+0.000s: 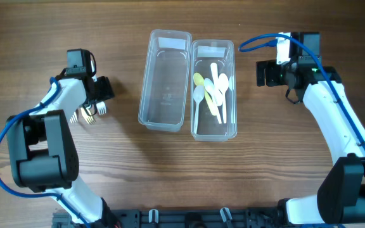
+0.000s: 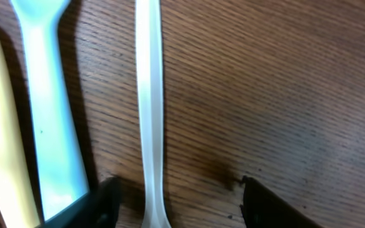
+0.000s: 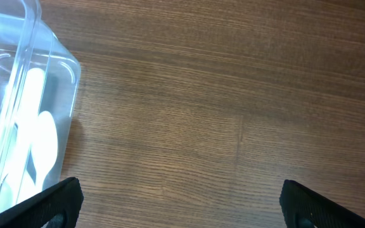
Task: Pack container
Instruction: 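Lift white fork with left gripper and drop it into left container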
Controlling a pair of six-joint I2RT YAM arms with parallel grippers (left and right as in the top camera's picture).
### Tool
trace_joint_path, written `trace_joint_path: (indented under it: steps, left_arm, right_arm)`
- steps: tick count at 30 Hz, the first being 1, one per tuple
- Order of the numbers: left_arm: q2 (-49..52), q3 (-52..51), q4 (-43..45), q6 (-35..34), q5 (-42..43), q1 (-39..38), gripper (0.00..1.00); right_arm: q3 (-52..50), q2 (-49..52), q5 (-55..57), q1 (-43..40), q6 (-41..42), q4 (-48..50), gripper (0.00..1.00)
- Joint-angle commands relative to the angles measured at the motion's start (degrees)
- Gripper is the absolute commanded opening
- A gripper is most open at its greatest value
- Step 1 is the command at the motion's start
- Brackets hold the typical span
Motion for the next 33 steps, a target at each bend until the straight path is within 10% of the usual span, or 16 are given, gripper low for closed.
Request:
trace_joint_path:
  steps: [1,6,20,33]
  left_arm:
    - [2.0,0.2,-0.8,-1.0,0.1,0.5,0.42]
    - [2.0,0.2,-1.2,-1.0,0.3,0.5,0.04]
    - [-4.0,4.1,1.4,-1.0,2.3,0.5,0.04]
    - [-20.9,8.3,3.4,7.6,38.5,-2.1,0.04]
  right_arm:
    - [0.1,-0.3,1.0,0.0,-0.7,0.2,1.00]
    - [0.1,-0.3,1.0,0.0,-0.7,0.2,1.00]
    - [0.1,-0.3,1.0,0.0,-0.7,0.2,1.00]
    - [0.1,-0.3,1.0,0.0,-0.7,0.2,1.00]
